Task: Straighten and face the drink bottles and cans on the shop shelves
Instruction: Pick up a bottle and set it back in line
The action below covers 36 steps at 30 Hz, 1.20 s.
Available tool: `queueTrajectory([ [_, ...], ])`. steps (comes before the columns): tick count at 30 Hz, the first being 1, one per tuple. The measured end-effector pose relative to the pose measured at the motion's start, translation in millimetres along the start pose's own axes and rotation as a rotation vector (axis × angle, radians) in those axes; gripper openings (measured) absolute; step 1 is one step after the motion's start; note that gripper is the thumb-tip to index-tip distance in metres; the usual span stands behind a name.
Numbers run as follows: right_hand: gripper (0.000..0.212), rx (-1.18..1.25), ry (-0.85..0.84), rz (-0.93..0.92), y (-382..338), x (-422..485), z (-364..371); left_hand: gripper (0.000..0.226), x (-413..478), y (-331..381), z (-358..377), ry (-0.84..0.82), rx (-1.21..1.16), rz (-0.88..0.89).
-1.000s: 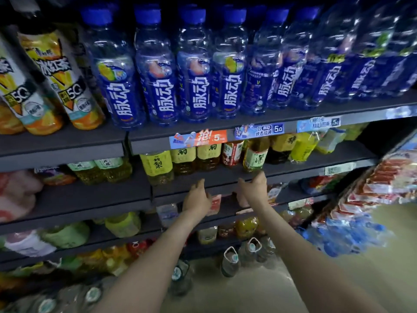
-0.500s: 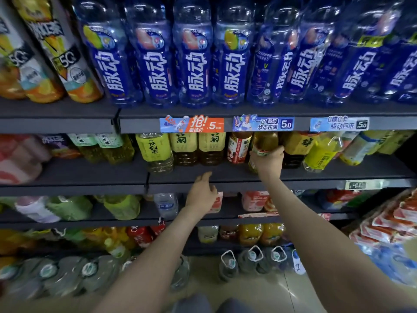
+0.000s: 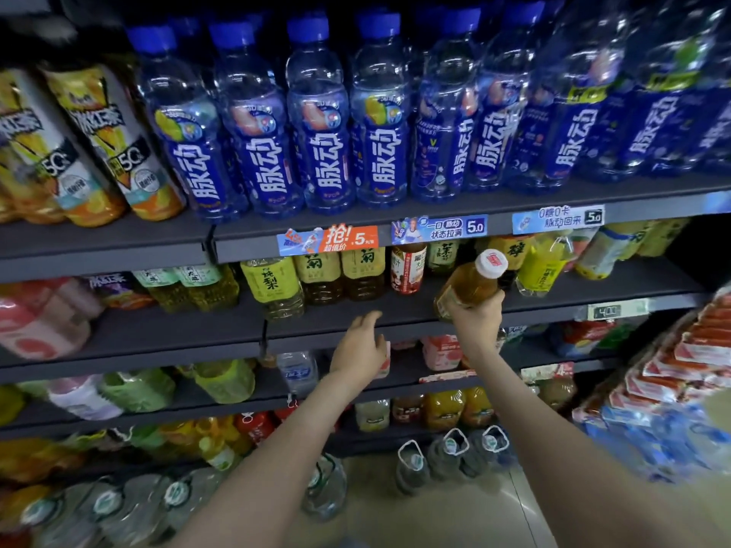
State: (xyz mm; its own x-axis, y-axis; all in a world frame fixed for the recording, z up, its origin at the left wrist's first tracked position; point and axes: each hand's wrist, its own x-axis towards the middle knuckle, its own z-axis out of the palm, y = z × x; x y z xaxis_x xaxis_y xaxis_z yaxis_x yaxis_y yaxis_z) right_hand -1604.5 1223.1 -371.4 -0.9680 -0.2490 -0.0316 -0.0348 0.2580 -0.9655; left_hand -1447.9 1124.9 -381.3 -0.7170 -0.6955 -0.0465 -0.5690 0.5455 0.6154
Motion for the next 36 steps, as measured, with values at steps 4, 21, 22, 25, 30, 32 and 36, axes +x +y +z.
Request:
queueTrajectory([
  [4,0.051,-0.004,0.014,-0.001,10,-7,-13,0.045,-3,7,12,-0.019,0.004,-0.014],
  [21,0.062,-0.193,0.056,-0.087,2,40,26,0.044,37,1,29,0.171,-0.079,0.054],
  [22,0.063,-0.19,0.053,-0.096,4,43,29,0.044,39,-3,30,0.182,-0.081,0.056],
  [25,0.067,-0.175,0.083,-0.154,13,40,38,0.044,43,-19,30,0.221,-0.069,0.048],
  [30,0.072,-0.177,0.219,-0.452,40,-13,70,0.046,46,-44,31,0.269,-0.085,0.016],
  [32,0.071,-0.109,0.083,-0.496,44,-16,87,0.046,48,-51,29,0.281,-0.091,0.03],
  [36,0.082,-0.055,-0.025,-0.421,39,28,115,0.045,48,-66,22,0.296,-0.094,0.072],
])
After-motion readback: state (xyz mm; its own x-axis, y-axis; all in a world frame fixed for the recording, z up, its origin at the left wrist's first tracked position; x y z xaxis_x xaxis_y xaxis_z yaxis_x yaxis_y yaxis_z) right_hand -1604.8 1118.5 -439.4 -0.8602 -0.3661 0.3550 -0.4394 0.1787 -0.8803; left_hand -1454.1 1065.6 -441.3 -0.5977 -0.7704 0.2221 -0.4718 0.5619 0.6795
